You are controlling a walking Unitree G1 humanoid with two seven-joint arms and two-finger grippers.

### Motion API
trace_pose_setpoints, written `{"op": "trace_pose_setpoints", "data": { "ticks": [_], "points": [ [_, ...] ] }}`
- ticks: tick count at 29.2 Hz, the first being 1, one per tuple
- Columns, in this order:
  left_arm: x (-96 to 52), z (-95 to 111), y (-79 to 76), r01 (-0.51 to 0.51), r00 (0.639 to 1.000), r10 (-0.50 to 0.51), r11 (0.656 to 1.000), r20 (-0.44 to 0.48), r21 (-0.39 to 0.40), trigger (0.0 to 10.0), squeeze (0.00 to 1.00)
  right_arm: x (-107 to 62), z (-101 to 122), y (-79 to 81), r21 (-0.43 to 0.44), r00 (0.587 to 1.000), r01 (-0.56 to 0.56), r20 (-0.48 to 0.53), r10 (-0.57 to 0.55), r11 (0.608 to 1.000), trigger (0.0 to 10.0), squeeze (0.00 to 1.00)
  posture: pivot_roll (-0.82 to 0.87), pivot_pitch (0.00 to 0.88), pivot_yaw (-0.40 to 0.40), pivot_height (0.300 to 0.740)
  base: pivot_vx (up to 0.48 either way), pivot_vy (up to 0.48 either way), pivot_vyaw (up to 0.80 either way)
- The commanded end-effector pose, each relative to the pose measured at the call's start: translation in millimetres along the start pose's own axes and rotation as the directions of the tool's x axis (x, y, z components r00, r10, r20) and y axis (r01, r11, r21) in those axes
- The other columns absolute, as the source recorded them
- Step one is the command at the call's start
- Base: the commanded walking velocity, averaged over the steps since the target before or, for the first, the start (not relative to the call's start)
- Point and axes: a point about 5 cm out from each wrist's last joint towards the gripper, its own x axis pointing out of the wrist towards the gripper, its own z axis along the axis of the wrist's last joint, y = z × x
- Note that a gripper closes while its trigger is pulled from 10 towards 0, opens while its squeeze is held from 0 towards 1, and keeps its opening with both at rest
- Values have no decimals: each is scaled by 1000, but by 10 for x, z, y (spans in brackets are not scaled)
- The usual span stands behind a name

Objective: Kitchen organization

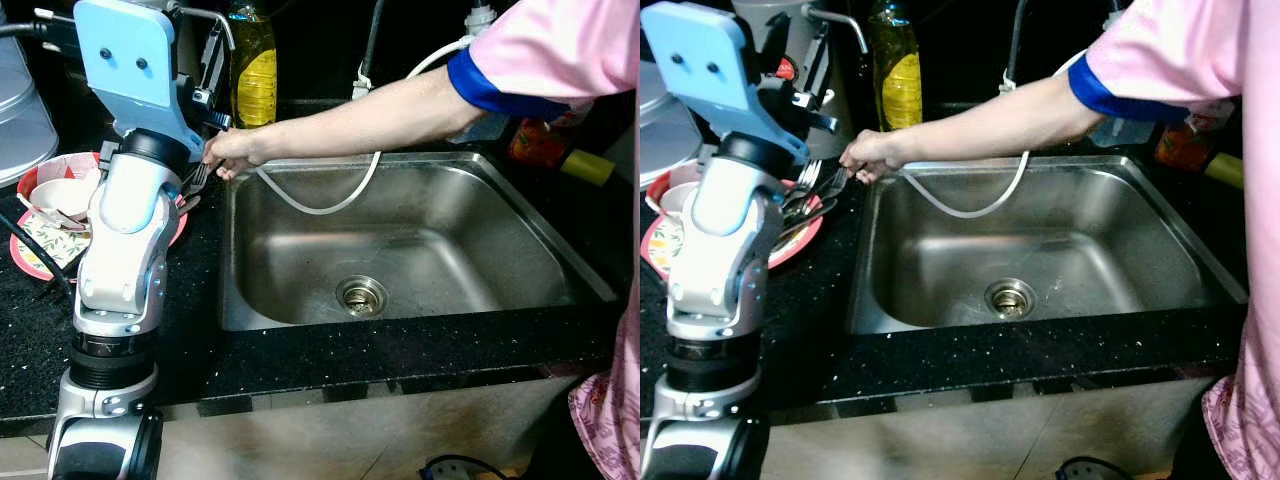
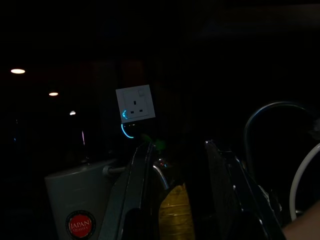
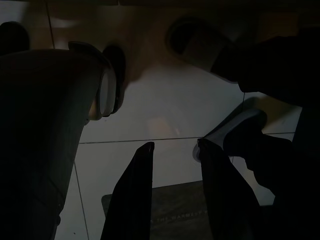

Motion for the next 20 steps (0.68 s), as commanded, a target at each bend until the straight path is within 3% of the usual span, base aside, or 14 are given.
{"op": "trace_pose_setpoints", "data": {
  "ticks": [1,20],
  "points": [
    [8,-27,-32,6,1000,-6,1000,-7,1,10000,0,-1,-25,-1,-3,1000,4,-4,-4,1000,10000,0,216,0,-31,740,0,0,0],
    [7,-28,-44,13,1000,-13,1000,-5,-4,10000,0,-3,-21,-36,-5,1000,11,-2,-11,1000,10000,0,213,0,-30,740,0,0,0]
  ]
}}
